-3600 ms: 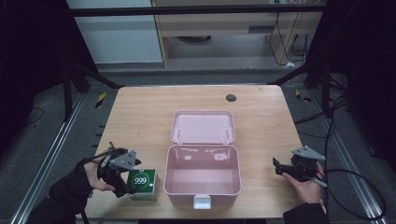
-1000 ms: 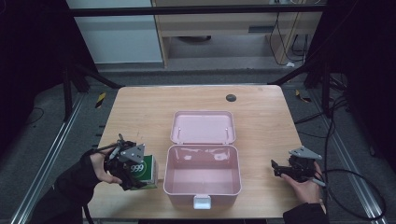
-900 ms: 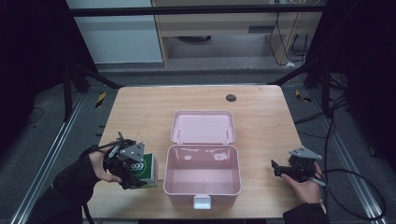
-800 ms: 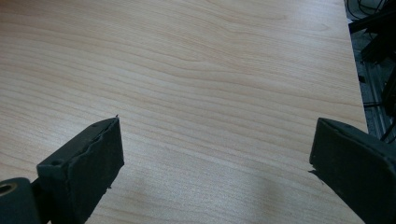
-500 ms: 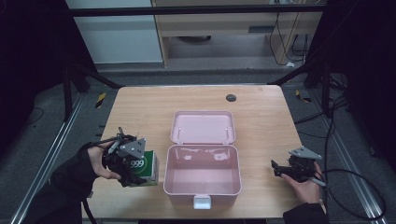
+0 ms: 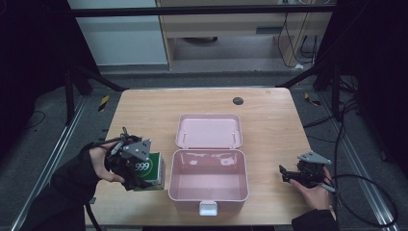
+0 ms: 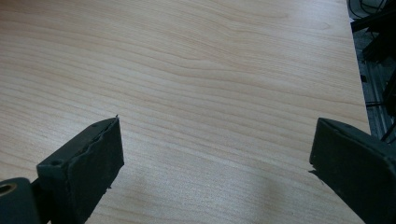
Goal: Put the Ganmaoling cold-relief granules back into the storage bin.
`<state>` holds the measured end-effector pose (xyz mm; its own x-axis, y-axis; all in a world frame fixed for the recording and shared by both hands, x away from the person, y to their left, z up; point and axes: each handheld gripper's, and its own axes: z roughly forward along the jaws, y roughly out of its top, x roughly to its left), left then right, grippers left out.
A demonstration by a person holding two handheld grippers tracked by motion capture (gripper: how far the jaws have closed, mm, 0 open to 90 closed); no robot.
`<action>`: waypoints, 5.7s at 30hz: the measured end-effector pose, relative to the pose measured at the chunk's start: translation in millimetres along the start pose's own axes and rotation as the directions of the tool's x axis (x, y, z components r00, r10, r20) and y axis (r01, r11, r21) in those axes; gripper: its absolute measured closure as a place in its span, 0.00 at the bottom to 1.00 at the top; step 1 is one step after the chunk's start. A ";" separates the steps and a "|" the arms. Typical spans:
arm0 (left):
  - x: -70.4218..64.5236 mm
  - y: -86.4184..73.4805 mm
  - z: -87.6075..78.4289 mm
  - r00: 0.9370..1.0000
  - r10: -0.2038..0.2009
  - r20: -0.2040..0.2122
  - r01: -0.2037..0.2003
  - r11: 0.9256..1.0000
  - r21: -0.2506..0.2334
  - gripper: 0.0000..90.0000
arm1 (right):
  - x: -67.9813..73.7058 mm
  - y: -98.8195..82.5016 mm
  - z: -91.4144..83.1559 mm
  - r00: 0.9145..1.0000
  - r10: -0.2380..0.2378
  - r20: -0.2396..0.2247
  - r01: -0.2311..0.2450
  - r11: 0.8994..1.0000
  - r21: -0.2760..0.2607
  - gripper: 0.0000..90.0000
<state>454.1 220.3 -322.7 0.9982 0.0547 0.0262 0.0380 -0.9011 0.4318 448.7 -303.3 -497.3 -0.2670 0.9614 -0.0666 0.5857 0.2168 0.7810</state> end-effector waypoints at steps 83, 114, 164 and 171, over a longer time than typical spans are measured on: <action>17.2 110.6 59.0 0.991 0.112 0.066 -0.115 0.993 0.035 0.16 | 3.5 -2.2 4.1 1.000 -0.013 -0.027 0.014 0.999 0.029 0.03; 22.4 83.1 112.6 0.993 0.075 0.086 -0.083 0.992 0.099 0.16 | 4.5 -3.3 6.0 0.999 -0.025 -0.034 0.027 0.999 0.041 0.03; 16.6 -6.4 25.0 0.982 -0.141 -0.125 0.113 0.972 -0.208 0.27 | 4.8 -3.5 4.8 0.999 -0.016 -0.038 0.018 0.999 0.048 0.05; 16.5 -41.9 33.3 0.963 -0.234 -0.131 0.197 0.949 -0.244 0.28 | 5.0 -3.7 4.9 0.999 -0.020 -0.039 0.022 0.999 0.047 0.05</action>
<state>470.6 244.6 -370.4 0.9465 0.3200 0.0428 0.2214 -0.7398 0.6353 448.9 -298.5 -503.5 -0.3081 0.9496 -0.0578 0.6153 0.2452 0.7492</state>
